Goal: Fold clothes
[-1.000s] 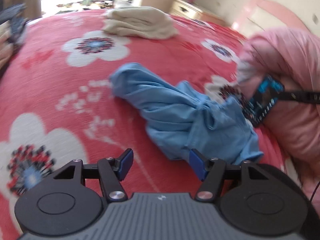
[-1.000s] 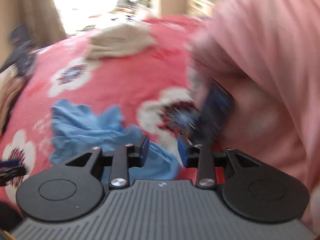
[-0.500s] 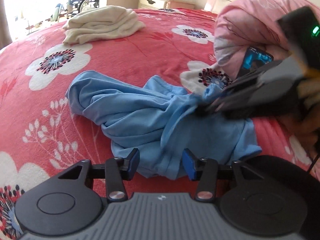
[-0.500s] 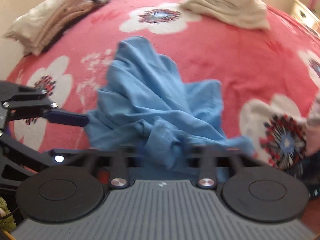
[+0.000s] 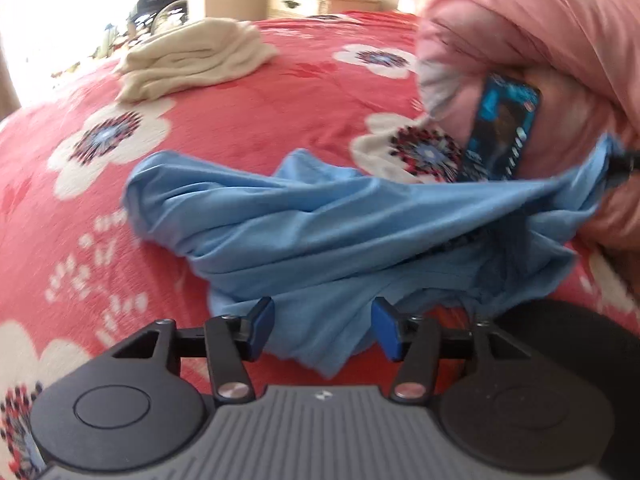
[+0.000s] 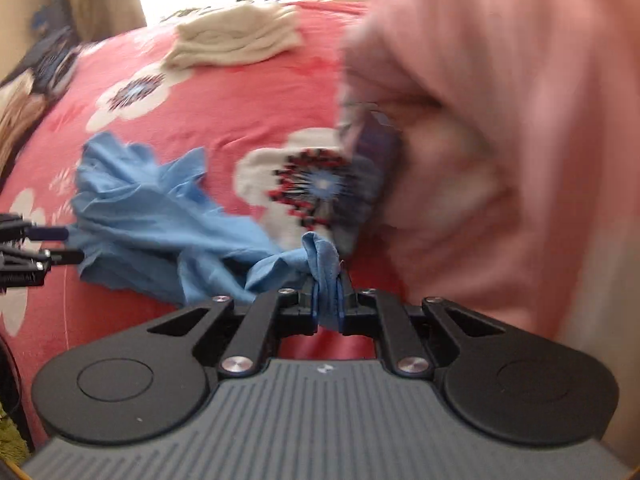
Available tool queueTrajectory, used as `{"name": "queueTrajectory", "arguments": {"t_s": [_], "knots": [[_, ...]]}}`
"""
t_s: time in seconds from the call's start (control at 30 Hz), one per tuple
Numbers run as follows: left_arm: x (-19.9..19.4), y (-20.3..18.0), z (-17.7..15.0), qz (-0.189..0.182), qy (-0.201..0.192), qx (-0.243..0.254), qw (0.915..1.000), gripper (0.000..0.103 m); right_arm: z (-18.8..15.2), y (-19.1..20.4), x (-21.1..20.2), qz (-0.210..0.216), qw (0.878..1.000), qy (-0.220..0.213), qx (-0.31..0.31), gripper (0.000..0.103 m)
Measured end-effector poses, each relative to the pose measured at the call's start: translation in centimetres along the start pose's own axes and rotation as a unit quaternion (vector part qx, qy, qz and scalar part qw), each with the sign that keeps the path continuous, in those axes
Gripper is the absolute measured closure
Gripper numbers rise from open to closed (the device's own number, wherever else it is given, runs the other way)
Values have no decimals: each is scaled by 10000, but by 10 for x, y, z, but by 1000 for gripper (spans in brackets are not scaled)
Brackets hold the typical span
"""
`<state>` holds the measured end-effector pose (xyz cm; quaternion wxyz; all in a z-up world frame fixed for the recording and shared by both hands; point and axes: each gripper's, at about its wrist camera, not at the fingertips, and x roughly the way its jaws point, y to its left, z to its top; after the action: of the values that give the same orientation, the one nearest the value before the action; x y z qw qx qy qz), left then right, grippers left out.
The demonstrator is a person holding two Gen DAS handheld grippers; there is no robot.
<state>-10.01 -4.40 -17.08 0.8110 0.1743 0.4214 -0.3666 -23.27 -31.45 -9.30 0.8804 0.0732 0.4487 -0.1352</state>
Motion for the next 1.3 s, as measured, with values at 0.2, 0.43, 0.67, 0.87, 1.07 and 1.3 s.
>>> {"name": "queueTrajectory", "arguments": {"t_s": [0.2, 0.43, 0.67, 0.87, 1.07, 1.3], "knots": [[10, -26, 3, 341, 11, 478, 9983, 48, -2, -5, -16, 17, 9989, -452, -100, 97], [-8, -20, -9, 236, 133, -244, 9993, 46, -21, -9, 1, -306, 9982, 170, -490, 82], [-12, 22, -28, -106, 276, -1896, 9814, 47, -12, 11, -17, 747, 9912, -889, -637, 64], [-23, 52, -34, 34, 138, -2291, 9733, 48, -11, 122, 26, 2045, 9342, -706, -2837, 61], [-41, 77, -50, 126, 118, -2447, 9695, 47, -30, 215, 62, 1972, 8203, -976, -5279, 62], [-50, 103, -75, 121, 12, -2860, 9581, 47, -20, 274, 101, 2043, 7971, -219, -5678, 62]]}}
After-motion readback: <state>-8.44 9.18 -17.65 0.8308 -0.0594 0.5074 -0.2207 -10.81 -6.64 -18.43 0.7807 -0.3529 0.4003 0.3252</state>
